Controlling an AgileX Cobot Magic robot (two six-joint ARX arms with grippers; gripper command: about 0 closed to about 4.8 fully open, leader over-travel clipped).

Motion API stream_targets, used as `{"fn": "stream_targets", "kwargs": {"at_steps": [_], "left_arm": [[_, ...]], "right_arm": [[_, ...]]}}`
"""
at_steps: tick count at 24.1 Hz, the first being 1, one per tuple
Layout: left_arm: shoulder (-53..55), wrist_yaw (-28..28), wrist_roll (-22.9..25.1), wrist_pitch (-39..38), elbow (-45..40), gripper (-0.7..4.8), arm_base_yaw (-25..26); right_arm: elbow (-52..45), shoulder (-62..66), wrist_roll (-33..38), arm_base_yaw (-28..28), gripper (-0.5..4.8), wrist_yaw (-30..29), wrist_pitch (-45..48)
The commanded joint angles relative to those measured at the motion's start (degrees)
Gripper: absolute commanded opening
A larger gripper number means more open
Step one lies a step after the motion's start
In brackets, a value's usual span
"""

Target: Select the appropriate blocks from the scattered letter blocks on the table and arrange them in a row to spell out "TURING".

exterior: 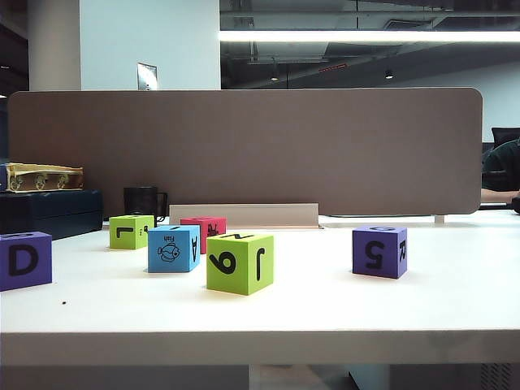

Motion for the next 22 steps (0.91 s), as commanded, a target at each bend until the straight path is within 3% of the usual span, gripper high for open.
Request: {"fn": "stream_targets", "kwargs": {"at_steps": [1,11,14,22], "left_arm": [[0.0,0.5,-0.8,0.7,2.0,-0.06,0.0],[0.9,1.9,-0.8,0.2,4.4,-0.06,0.0],[4.8,4.4,-1.2,0.3,4.6,-0.06,0.0],[17.4,4.3,-1.5,2.2,8.2,-0.06,0.0]], "right_arm": [[2.3,2.3,0.1,0.0,-0.01,-2.3,0.0],[9.7,14.3,0.1,0.0,-0.01,-9.1,-0.9],[13.6,21.2,-0.4,0.1,-0.01,-13.1,-0.9],[19.5,31.7,-0.7,2.3,-0.01,-16.8,-0.5]]}}
